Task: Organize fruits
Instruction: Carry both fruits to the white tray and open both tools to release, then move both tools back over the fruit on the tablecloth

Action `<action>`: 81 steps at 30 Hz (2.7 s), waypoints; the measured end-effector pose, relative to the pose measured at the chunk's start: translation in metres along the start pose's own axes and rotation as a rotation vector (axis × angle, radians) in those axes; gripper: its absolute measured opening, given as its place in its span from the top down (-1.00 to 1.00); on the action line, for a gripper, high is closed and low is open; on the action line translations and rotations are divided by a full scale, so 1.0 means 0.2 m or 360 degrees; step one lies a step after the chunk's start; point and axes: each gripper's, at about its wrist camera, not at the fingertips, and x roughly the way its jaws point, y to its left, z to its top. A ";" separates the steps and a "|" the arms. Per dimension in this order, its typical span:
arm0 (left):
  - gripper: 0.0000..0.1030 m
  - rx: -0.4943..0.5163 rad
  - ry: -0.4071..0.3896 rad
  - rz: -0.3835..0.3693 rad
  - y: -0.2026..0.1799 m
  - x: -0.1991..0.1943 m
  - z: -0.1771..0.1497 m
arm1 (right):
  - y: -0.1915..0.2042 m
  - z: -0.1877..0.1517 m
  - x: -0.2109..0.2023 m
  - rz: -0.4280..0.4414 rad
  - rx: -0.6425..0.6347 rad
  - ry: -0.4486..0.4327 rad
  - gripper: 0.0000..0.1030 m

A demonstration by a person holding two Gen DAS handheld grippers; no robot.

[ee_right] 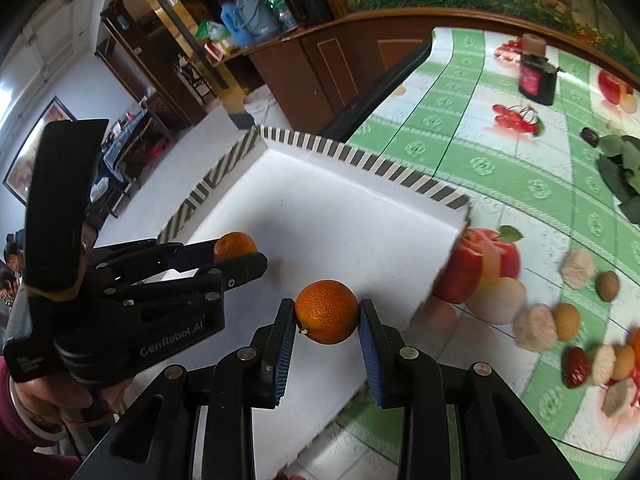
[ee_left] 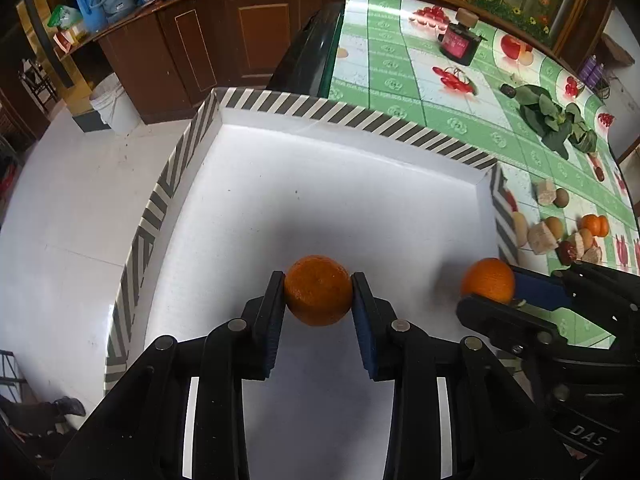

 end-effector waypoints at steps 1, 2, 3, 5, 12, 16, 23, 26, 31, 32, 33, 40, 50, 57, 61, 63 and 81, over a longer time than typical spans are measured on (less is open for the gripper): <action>0.38 -0.0002 0.0006 0.0024 0.01 0.01 0.00 | 0.00 0.00 0.02 -0.0006 -0.0002 0.0009 0.40; 0.38 -0.0012 0.0004 0.0031 0.01 0.02 0.00 | -0.01 0.01 0.04 -0.0006 -0.0001 0.0020 0.40; 0.38 -0.0024 0.0004 0.0028 0.03 0.02 0.00 | -0.01 0.01 0.06 -0.0004 -0.0002 0.0029 0.40; 0.36 -0.0042 0.0009 0.0004 0.04 0.03 0.01 | -0.01 0.02 0.09 -0.0040 -0.0018 0.0043 0.40; -0.24 -0.0089 0.0026 -0.0098 0.10 0.03 0.00 | 0.03 0.02 0.09 -0.0085 -0.0117 0.0036 0.09; -0.24 -0.0118 0.0024 -0.0080 0.13 -0.01 -0.01 | 0.02 0.00 -0.02 -0.0045 -0.0080 -0.0024 0.10; -0.24 -0.0053 -0.0090 -0.0100 0.01 -0.16 -0.02 | -0.08 -0.09 -0.29 -0.0067 0.0044 -0.0150 0.10; -0.24 -0.0016 -0.0122 -0.0147 -0.08 -0.21 -0.02 | -0.13 -0.15 -0.36 -0.0089 0.0109 -0.0181 0.10; -0.24 0.0055 -0.0145 -0.0208 -0.25 -0.26 -0.04 | -0.29 -0.29 -0.51 -0.0160 0.0235 -0.0207 0.10; -0.24 0.0064 -0.0144 -0.0222 -0.30 -0.26 -0.04 | -0.32 -0.31 -0.53 -0.0177 0.0250 -0.0205 0.09; -0.24 0.0070 -0.0139 -0.0235 -0.33 -0.26 -0.05 | -0.36 -0.34 -0.56 -0.0204 0.0269 -0.0204 0.09; -0.23 0.0168 -0.0110 -0.0270 -0.57 -0.26 -0.09 | -0.59 -0.54 -0.72 -0.0293 0.0434 -0.0224 0.09; -0.23 0.0252 -0.0105 -0.0270 -0.80 -0.26 -0.11 | -0.73 -0.64 -0.84 -0.0323 0.0494 -0.0244 0.09; -0.23 0.0257 -0.0082 -0.0283 -0.86 -0.23 -0.11 | -0.78 -0.66 -0.86 -0.0330 0.0500 -0.0241 0.09; -0.23 0.0257 -0.0061 -0.0293 -0.86 -0.21 -0.11 | -0.81 -0.66 -0.85 -0.0312 0.0516 -0.0234 0.09; -0.23 0.0263 -0.0052 -0.0291 -0.86 -0.19 -0.11 | -0.81 -0.65 -0.84 -0.0291 0.0512 -0.0230 0.09; -0.23 0.0336 0.0010 -0.0290 -0.86 0.00 0.02 | -0.88 -0.43 -0.51 -0.0319 0.0341 -0.0089 0.57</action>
